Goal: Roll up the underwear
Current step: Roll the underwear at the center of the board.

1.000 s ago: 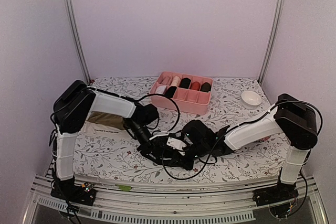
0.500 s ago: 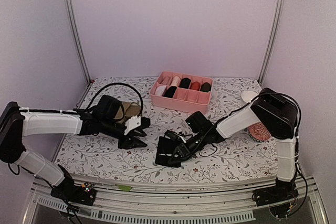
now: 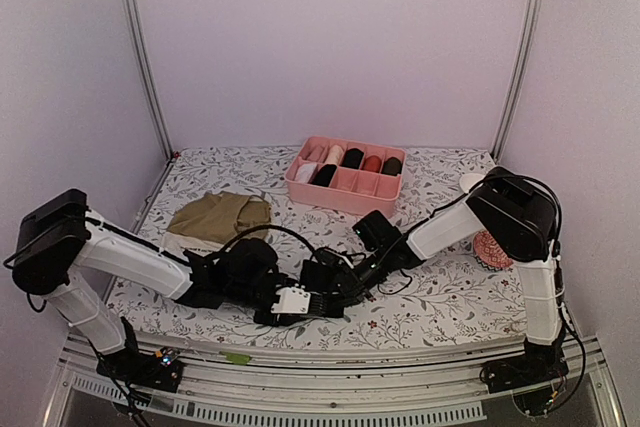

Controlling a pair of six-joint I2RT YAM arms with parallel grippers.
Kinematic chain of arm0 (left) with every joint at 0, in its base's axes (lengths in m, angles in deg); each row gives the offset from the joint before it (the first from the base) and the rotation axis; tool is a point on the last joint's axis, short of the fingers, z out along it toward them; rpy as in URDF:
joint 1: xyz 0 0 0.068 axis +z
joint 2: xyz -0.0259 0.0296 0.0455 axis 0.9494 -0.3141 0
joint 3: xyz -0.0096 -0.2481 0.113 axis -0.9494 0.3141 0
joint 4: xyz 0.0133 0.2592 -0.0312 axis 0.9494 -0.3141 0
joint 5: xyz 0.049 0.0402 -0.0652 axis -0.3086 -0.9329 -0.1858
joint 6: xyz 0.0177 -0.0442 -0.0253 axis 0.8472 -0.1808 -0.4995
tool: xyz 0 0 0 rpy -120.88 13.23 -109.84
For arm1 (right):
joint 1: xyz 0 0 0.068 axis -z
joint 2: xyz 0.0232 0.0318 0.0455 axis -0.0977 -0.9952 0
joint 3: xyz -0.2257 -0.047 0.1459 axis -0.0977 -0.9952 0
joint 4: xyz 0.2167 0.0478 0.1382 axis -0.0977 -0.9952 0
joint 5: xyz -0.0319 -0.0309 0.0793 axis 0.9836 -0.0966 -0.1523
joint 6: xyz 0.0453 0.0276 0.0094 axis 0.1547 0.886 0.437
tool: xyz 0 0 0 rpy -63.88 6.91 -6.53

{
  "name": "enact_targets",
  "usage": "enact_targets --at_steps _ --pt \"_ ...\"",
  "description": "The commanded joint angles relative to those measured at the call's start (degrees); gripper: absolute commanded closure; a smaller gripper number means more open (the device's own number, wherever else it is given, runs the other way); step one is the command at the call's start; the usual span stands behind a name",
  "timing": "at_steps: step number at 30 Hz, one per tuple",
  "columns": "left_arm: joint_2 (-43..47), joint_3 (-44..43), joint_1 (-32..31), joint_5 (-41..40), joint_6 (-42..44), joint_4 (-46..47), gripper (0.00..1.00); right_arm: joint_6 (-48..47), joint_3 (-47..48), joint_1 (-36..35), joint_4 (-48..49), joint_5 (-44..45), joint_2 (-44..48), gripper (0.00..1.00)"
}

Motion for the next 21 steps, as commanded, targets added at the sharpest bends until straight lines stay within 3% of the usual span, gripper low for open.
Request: enact_targets --at_steps 1,5,10,14,18,21 --pt "-5.1 -2.0 -2.1 -7.1 4.5 6.0 0.52 -0.1 -1.7 0.0 -4.6 3.9 -5.4 1.00" --pt "-8.9 -3.2 -2.2 -11.1 6.7 5.9 0.55 -0.4 -1.5 0.0 -5.0 3.9 -5.4 1.00" --pt "-9.5 -5.1 -2.2 -8.6 6.5 -2.8 0.84 -0.4 -1.6 0.8 -5.0 3.7 -3.6 1.00" --pt "-7.4 -6.0 -1.9 -3.9 4.7 -10.7 0.97 -0.7 -2.5 4.3 -5.4 5.2 1.7 0.87" --pt "-7.4 -8.7 -1.1 2.0 1.8 -19.4 1.00 -1.8 -5.3 7.1 -5.0 11.7 10.6 0.68" --pt "-9.7 -12.2 1.1 6.4 -2.0 -24.0 1.00 -4.6 -9.2 7.6 -4.7 17.9 17.4 0.64"
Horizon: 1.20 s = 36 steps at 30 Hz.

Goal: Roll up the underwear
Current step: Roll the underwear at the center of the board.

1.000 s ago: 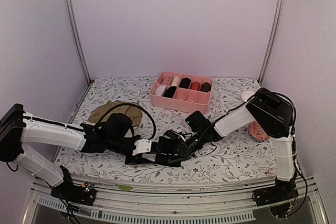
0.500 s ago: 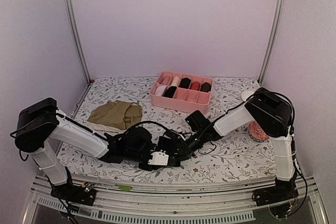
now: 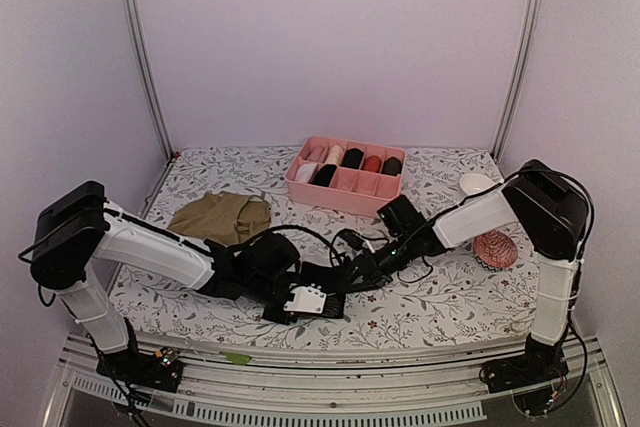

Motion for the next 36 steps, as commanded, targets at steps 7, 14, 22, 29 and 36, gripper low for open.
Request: enact_targets --at_steps 7,14,22,29,36 --pt "-11.0 -14.8 8.1 21.9 -4.1 -29.5 1.00 -8.8 -16.2 0.2 -0.8 23.8 25.4 0.61" --pt "-25.7 -30.2 15.0 33.8 -1.5 -48.5 1.00 -14.3 -20.6 -10.1 -1.1 39.5 38.7 0.53" --pt "-35.0 -41.0 18.2 37.3 3.0 -61.1 1.00 -25.4 -13.1 -18.2 -2.0 42.9 27.8 0.47" --pt "-37.6 -43.2 18.8 38.5 3.2 -62.5 1.00 -33.7 -6.7 -19.2 0.7 42.1 16.5 0.45" --pt "-38.3 -43.3 18.9 38.1 3.9 -62.7 1.00 -38.1 -4.5 -19.2 1.6 41.5 10.0 0.47"
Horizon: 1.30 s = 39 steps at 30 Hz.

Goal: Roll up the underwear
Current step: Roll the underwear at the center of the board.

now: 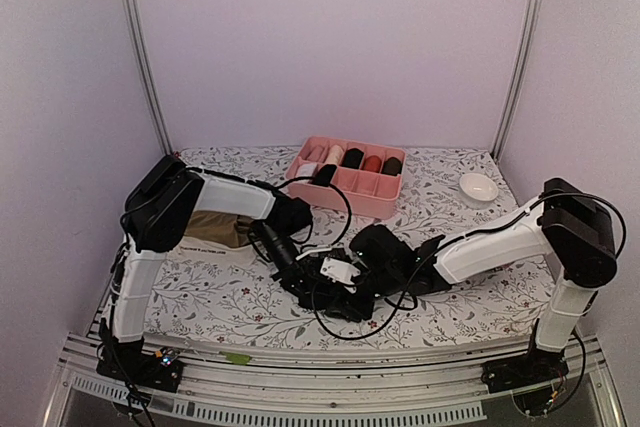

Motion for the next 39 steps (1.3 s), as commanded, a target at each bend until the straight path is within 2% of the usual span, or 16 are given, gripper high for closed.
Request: enact_targets --at_steps 1,7,10,12,14,15,18,20,23,26,28,32,39 --pt "-4.3 1.5 0.5 -8.6 0.8 -3.6 1.00 -4.7 1.5 -0.2 0.8 0.2 -3.4 0.49" --pt "-4.7 1.3 0.8 -8.5 1.5 -3.6 1.00 -4.6 1.4 -0.2 1.3 2.9 -5.5 0.53" --pt "-4.8 1.0 0.9 -8.3 1.9 -3.7 1.00 -4.1 2.2 -0.2 0.5 4.6 -7.0 0.59" --pt "-4.5 0.8 1.0 -7.9 2.0 -3.7 0.98 -4.1 2.8 -0.2 -0.5 5.7 -8.0 0.71" --pt "-4.0 0.4 1.3 -7.4 2.4 -4.5 0.95 -4.2 3.9 -0.2 -2.6 5.2 -8.4 0.93" --pt "-3.6 0.0 1.6 -7.2 2.7 -5.2 0.91 -4.2 4.6 -0.2 -4.1 3.9 -8.3 1.00" --pt "0.9 0.2 3.8 -5.2 2.1 -4.6 0.79 -2.4 5.7 -0.1 -7.0 -1.9 -6.8 1.00" --pt "6.3 2.6 6.3 -3.0 -0.4 -0.5 0.70 0.0 6.4 0.6 -8.8 -7.2 -6.4 1.00" --pt "17.2 10.8 10.6 -1.4 -7.7 12.6 0.60 5.3 7.0 3.2 -10.0 -16.0 -7.5 1.00" --pt "30.0 22.6 13.0 -5.1 -15.7 29.4 0.55 12.0 7.8 7.6 -9.8 -26.0 -9.4 1.00" --pt "36.7 29.2 13.1 -8.7 -18.3 37.4 0.53 15.4 8.7 9.9 -9.9 -32.0 -11.5 1.00" --pt "45.6 38.7 10.8 -16.1 -20.6 47.8 0.52 18.1 10.3 12.7 -9.8 -39.9 -16.8 1.00" --pt "51.0 48.7 -1.9 -29.9 -12.8 58.2 0.51 21.6 12.6 16.1 -10.1 -48.3 -24.4 1.00"
